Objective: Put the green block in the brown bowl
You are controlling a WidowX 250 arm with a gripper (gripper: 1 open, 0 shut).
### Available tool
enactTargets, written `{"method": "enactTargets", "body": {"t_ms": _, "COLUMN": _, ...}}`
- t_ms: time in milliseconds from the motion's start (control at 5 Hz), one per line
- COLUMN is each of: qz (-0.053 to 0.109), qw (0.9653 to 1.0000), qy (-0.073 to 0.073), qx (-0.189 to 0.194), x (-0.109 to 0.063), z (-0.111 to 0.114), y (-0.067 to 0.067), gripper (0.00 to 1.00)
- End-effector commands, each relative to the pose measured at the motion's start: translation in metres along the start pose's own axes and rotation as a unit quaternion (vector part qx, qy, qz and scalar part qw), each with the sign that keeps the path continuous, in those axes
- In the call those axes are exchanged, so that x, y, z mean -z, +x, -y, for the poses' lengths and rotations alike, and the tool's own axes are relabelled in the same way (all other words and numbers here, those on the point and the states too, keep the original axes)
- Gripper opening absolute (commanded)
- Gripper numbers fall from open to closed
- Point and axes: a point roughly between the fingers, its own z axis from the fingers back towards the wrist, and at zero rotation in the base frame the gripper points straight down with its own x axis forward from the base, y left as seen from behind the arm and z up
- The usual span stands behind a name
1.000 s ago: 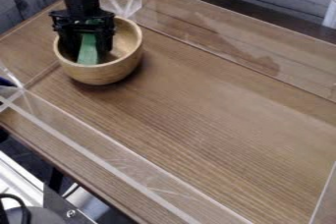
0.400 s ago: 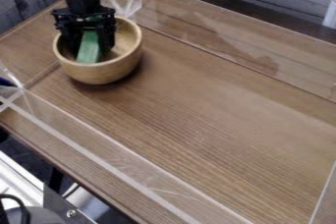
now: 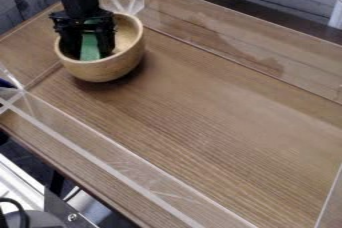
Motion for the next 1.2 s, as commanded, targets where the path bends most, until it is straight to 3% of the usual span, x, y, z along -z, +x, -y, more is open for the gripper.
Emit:
{"method": "enactTargets", "body": {"t_ms": 0, "qz": 0.026, "qw": 0.9996, "qy": 0.009, "qx": -0.009, "x": -0.021, "z": -0.008, "y": 0.004, "gripper": 1.0}}
{"method": "enactTargets", "body": {"t_ms": 200, "qz": 0.027, "qw": 0.9995, "qy": 0.01, "qx": -0.016, "x": -0.027, "z": -0.012, "y": 0.005, "gripper": 0.0}}
{"method": "enactTargets", "body": {"t_ms": 600, "qz": 0.038, "qw": 0.9982, "qy": 0.028, "qx": -0.036, "x": -0.022, "z": -0.008, "y": 0.004, "gripper": 0.0}}
{"method": "enactTargets", "body": {"t_ms": 1000, "qz": 0.016, "qw": 0.9996, "qy": 0.006, "qx": -0.023, "x": -0.01, "z": -0.007, "y": 0.011, "gripper": 0.0}}
